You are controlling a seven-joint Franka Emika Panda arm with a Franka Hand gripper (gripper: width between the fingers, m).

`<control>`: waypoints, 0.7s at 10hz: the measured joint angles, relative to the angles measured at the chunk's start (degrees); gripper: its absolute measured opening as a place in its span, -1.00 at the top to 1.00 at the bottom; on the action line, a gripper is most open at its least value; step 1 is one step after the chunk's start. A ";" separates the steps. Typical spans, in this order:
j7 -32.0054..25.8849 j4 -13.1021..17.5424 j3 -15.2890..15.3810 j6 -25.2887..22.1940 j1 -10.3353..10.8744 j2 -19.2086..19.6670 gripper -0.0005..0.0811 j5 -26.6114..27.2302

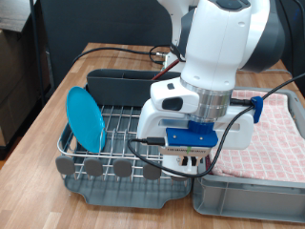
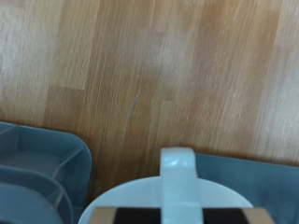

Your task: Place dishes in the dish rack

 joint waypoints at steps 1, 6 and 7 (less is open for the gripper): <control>-0.06 1.47 0.31 -0.78 -0.44 1.27 0.81 0.42; -0.36 4.61 1.44 -1.03 -2.13 4.76 0.81 0.98; -0.43 4.85 1.50 -1.03 -2.24 5.01 0.81 1.00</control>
